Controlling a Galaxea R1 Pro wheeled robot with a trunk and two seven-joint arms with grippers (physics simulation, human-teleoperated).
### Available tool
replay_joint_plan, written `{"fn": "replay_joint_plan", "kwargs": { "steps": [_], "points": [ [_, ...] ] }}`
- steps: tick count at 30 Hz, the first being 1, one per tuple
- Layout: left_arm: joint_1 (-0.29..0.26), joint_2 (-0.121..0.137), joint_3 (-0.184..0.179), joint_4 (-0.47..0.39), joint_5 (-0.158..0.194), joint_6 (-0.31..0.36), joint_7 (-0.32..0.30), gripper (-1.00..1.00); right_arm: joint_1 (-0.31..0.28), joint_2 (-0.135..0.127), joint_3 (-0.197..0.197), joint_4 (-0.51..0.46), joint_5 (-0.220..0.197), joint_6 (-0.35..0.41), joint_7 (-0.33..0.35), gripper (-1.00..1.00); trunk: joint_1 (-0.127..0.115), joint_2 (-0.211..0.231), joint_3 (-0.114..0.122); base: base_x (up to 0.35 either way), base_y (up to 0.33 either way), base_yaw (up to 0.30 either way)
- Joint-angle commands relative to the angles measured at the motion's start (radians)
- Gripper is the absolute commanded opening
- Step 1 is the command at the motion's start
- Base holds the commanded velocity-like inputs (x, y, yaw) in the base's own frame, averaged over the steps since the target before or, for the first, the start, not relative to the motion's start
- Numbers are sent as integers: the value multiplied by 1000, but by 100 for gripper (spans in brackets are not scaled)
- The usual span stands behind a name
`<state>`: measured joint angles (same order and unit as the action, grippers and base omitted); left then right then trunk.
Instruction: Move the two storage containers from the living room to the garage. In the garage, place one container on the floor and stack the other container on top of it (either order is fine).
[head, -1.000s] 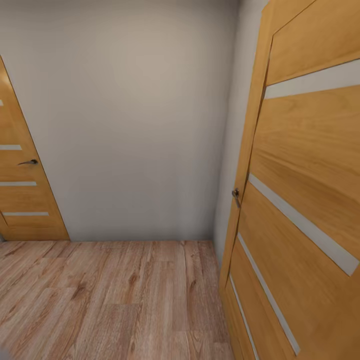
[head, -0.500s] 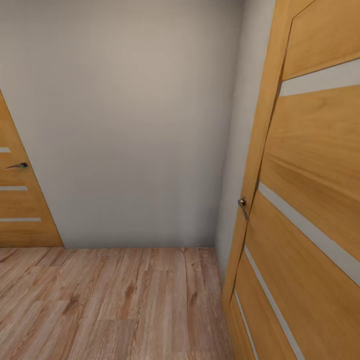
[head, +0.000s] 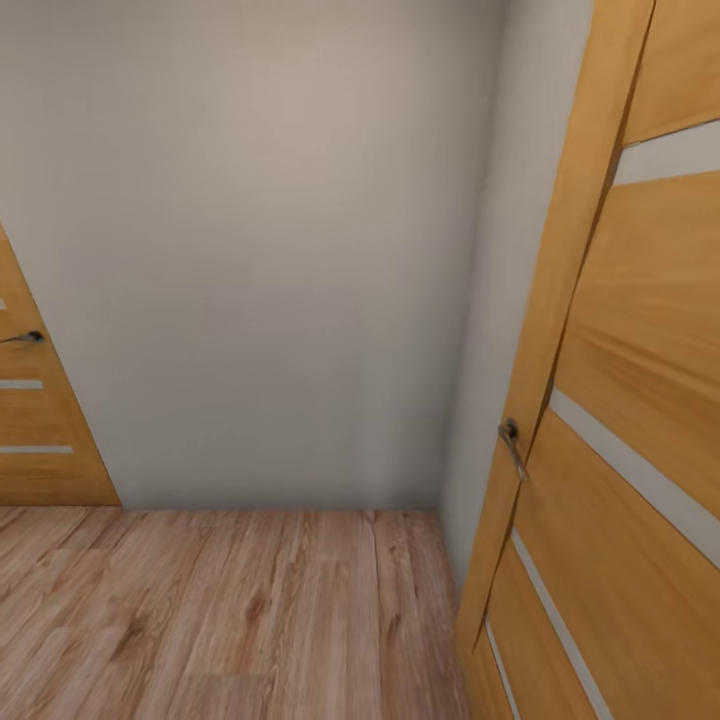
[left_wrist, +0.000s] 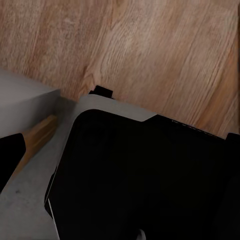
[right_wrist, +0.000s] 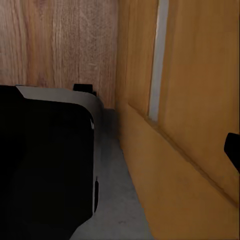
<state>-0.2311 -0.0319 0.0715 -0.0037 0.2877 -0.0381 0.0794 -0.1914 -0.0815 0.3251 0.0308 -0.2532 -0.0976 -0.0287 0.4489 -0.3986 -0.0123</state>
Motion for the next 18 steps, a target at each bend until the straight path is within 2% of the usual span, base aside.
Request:
{"fn": "replay_joint_plan", "kwargs": {
  "steps": [1,9,15,18],
  "points": [
    [-1,0,7,1,1,-3,2,100,-2,0,17,3,-12,-7,-7,100,1,-1,-1,321,0,0],
    [0,1,7,1,1,-3,2,100,-2,0,17,3,-12,-10,-7,100,1,-1,-1,321,0,13],
    [-1,1,7,1,1,-3,2,100,-2,1,17,3,-12,-13,-7,100,1,-1,-1,318,0,230],
    [0,1,7,1,2,-3,2,100,-2,0,17,3,-12,-13,-7,100,1,-1,-1,174,0,161]
  ]
}}
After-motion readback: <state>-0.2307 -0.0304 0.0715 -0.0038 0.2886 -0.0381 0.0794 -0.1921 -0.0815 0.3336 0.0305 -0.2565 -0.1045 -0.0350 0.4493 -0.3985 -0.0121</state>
